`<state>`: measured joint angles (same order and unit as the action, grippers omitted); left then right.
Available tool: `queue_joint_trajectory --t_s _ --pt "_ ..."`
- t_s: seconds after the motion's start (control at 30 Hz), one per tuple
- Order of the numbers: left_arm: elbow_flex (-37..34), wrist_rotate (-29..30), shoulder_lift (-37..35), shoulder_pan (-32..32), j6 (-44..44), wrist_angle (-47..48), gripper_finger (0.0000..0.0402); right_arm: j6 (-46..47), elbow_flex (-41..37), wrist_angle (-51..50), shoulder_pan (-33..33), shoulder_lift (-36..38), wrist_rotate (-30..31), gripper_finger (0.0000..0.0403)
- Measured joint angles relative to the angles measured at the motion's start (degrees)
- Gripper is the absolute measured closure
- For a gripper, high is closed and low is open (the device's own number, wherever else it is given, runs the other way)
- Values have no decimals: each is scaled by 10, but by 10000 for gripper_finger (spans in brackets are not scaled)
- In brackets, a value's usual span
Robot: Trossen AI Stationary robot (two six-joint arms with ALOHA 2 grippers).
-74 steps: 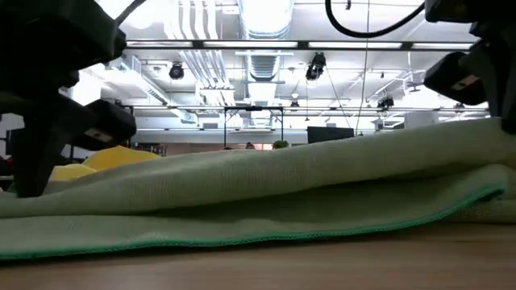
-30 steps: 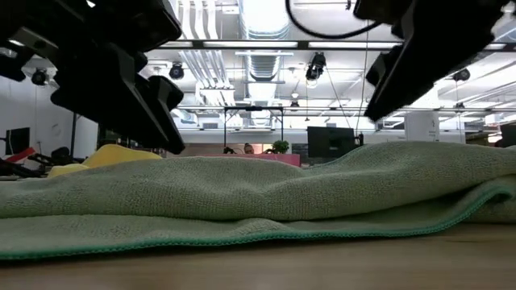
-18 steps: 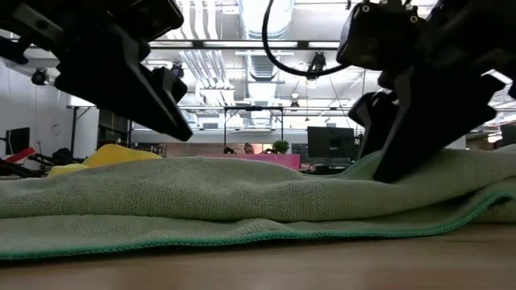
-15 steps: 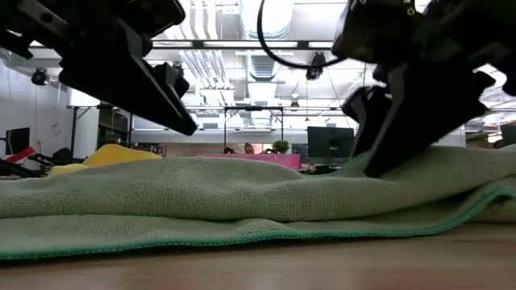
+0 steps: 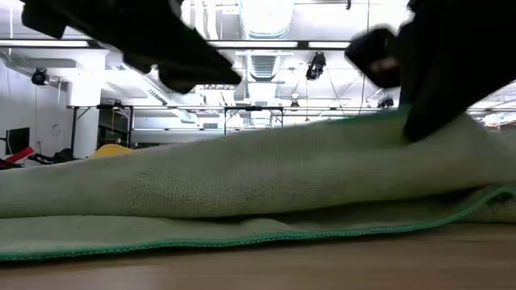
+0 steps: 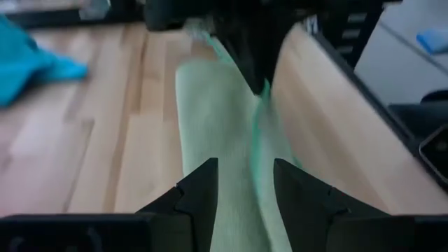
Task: Fold microfiber towels
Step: Fold the green towel
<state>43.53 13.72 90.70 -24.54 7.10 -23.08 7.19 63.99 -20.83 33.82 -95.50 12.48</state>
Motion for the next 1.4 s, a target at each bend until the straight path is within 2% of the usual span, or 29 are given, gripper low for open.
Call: queue_joint_trajectory --t_s 0.2,0.33,0.47,0.6,0.8,0.97,1.07,1.4 --pt "0 -19 0 14 -20 -66 278 -83 37 -51 46 -6 101 394" --pt "0 -33 12 20 -20 -100 278 -142 56 -56 62 -28 133 394" --pt "4 -67 54 20 -17 -155 278 -173 74 -69 63 -58 174 394" --pt "24 -98 110 20 -16 -159 278 -198 97 -109 63 -97 221 394" --pt "56 -120 159 20 -10 -143 278 -198 134 -145 65 -118 232 394" --pt "58 -148 125 19 30 -48 278 -148 143 -179 64 -115 236 394" --pt "59 -173 111 8 30 -21 278 -133 143 -183 64 -115 237 394" --pt "72 -192 139 -3 46 -24 278 -111 142 -183 64 -115 237 394"
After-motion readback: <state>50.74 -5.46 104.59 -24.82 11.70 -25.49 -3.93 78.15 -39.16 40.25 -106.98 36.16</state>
